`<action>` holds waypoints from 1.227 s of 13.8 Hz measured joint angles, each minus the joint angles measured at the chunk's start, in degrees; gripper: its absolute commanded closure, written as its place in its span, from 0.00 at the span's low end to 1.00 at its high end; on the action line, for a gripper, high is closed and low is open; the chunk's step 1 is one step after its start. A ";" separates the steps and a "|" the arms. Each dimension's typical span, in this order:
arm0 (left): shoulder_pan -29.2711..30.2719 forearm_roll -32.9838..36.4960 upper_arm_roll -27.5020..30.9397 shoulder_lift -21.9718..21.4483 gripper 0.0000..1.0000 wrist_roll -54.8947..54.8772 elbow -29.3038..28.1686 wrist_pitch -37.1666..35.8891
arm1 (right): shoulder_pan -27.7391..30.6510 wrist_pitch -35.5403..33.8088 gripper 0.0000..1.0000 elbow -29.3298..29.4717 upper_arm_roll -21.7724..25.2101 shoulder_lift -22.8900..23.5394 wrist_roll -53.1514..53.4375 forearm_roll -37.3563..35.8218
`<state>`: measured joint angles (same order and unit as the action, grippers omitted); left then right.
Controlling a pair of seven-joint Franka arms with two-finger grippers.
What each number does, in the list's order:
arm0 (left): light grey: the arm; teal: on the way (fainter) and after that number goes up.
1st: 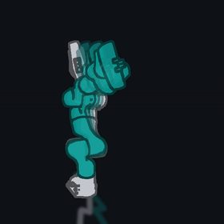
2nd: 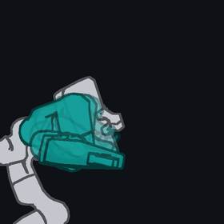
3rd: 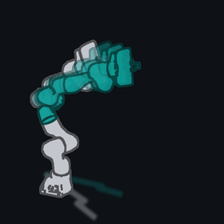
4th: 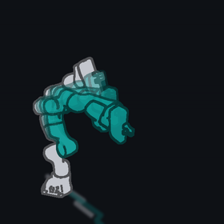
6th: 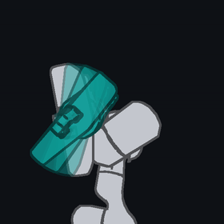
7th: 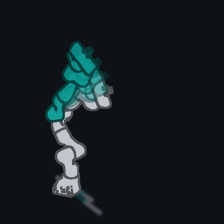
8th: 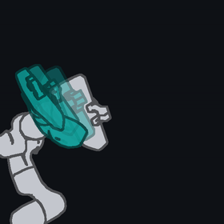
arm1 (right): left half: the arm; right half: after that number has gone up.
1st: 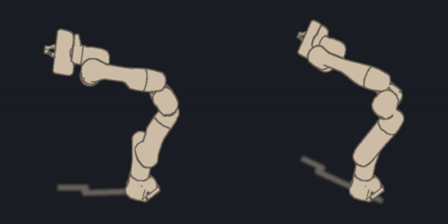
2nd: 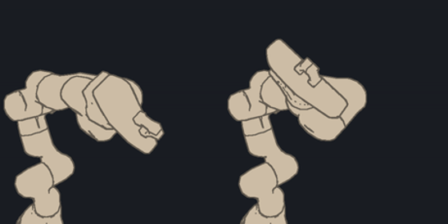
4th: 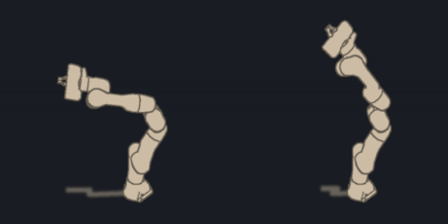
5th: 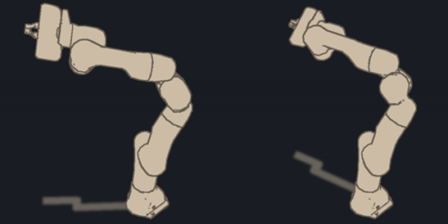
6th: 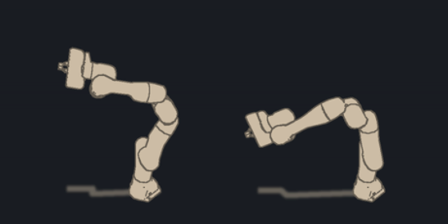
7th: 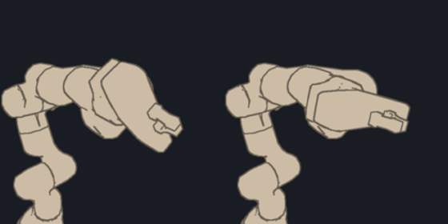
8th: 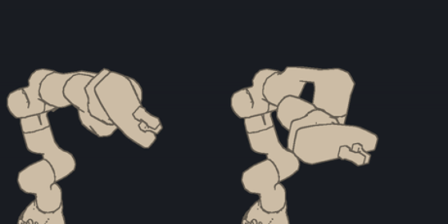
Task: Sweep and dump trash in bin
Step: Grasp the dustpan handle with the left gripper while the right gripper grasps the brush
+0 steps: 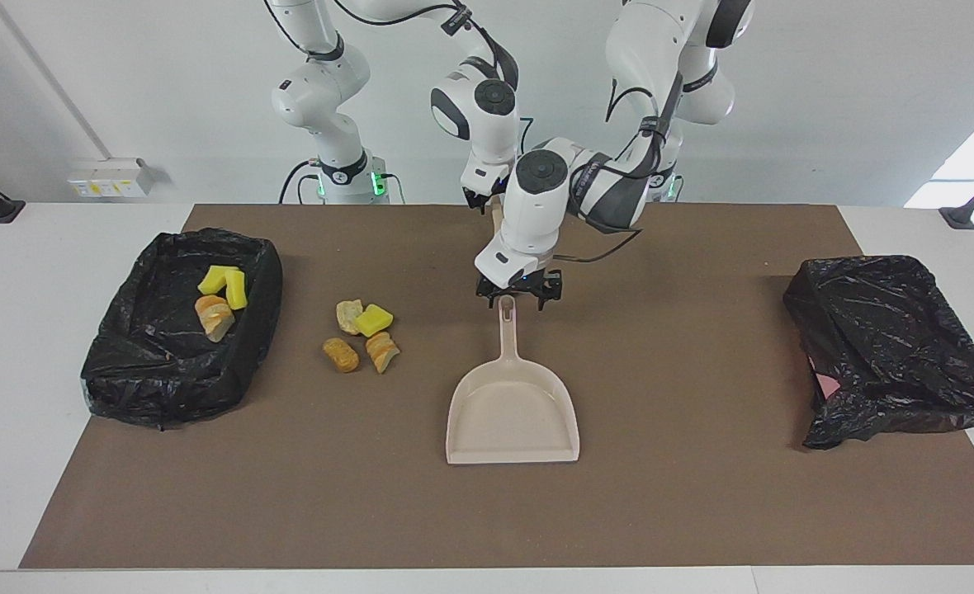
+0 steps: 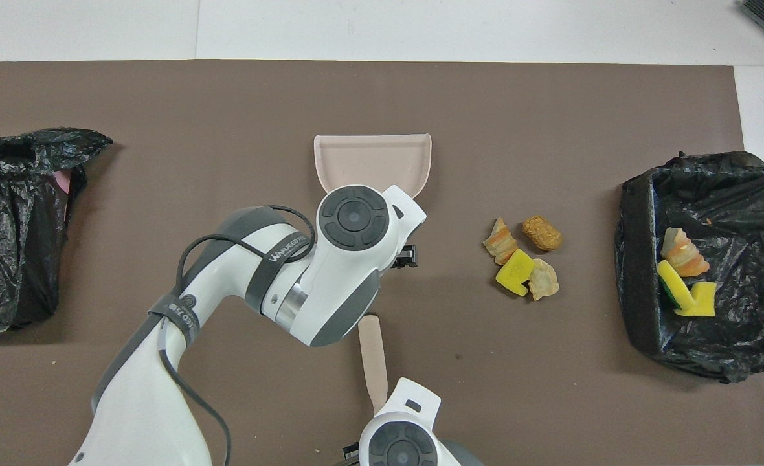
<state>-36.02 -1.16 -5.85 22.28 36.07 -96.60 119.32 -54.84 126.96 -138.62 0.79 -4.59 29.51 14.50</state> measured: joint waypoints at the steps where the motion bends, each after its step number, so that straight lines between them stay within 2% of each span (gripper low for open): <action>1: -0.80 1.07 0.06 1.74 0.00 1.68 1.62 0.00 | 0.03 0.00 0.98 0.01 0.02 0.06 0.24 0.00; 4: -1.39 4.64 0.33 5.64 0.00 3.61 5.15 -0.05 | 0.28 -0.09 1.00 0.35 0.22 0.32 0.45 -0.01; 5: -1.33 5.60 0.73 6.15 0.09 3.63 5.81 -0.08 | 0.33 -0.39 1.00 0.60 0.28 0.32 0.45 -0.01; 6: -1.20 5.97 0.96 6.29 0.32 3.63 6.11 -0.09 | 0.34 -0.57 1.00 0.73 0.29 0.32 0.45 -0.05; 7: -1.11 6.18 1.13 6.31 0.59 3.63 6.34 -0.08 | 0.35 -0.69 1.00 0.80 0.30 0.32 0.45 -0.27; 8: -1.09 6.23 1.28 6.31 0.90 3.63 6.47 -0.07 | 0.44 -1.07 1.00 0.91 0.30 0.27 0.44 -0.73; 9: -1.08 6.25 1.40 6.31 1.00 3.63 6.52 -0.07 | 0.84 -2.05 1.00 1.18 0.33 -0.10 0.41 -1.26; 17: 0.40 6.59 1.70 6.30 1.00 0.62 6.95 0.57 | 9.96 -16.95 1.00 2.23 0.54 -12.47 -1.65 -5.75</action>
<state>-35.61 5.43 -4.15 28.57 36.69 -89.65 119.88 -44.89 110.01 -136.39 1.33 -17.06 27.85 8.75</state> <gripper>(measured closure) 0.687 0.731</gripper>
